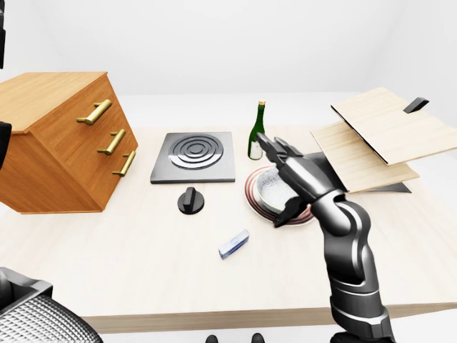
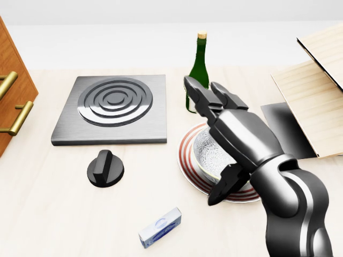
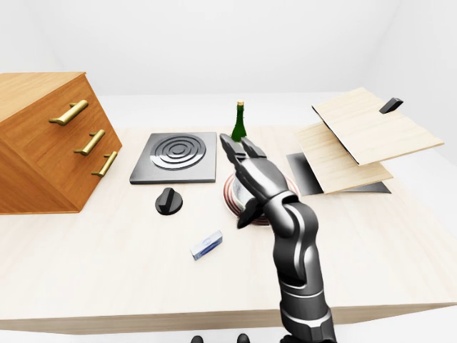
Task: Pick up the akita bowl and put it on the plate.
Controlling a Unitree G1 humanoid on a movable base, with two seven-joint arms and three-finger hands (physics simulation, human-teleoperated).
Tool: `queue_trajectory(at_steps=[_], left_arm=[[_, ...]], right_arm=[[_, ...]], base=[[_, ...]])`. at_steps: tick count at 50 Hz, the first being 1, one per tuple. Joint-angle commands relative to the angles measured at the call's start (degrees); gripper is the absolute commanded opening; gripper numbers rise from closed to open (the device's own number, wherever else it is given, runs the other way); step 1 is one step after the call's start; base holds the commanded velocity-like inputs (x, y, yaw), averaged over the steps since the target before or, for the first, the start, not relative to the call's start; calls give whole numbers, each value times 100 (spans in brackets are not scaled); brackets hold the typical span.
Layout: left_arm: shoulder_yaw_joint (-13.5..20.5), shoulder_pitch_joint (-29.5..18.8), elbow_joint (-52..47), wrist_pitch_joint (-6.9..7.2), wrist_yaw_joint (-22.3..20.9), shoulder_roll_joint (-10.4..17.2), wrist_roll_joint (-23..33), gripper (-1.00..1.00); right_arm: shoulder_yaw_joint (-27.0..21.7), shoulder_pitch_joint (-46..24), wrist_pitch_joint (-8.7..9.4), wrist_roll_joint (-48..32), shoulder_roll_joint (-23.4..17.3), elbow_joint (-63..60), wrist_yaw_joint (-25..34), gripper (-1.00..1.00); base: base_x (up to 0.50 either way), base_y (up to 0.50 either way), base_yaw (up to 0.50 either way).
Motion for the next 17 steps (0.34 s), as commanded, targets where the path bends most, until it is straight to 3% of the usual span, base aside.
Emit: queue_trajectory(at_steps=[1, 17], left_arm=[[17, 22, 0, 0, 0, 27, -5, 100], [45, 22, 0, 0, 0, 31, -20, 99]], right_arm=[[323, -114, 113, 1799, 546, -1246, 176, 100], [718, 287, 113, 2790, 444, -656, -89, 100]], base=[[0, 0, 0], [0, 0, 0]])
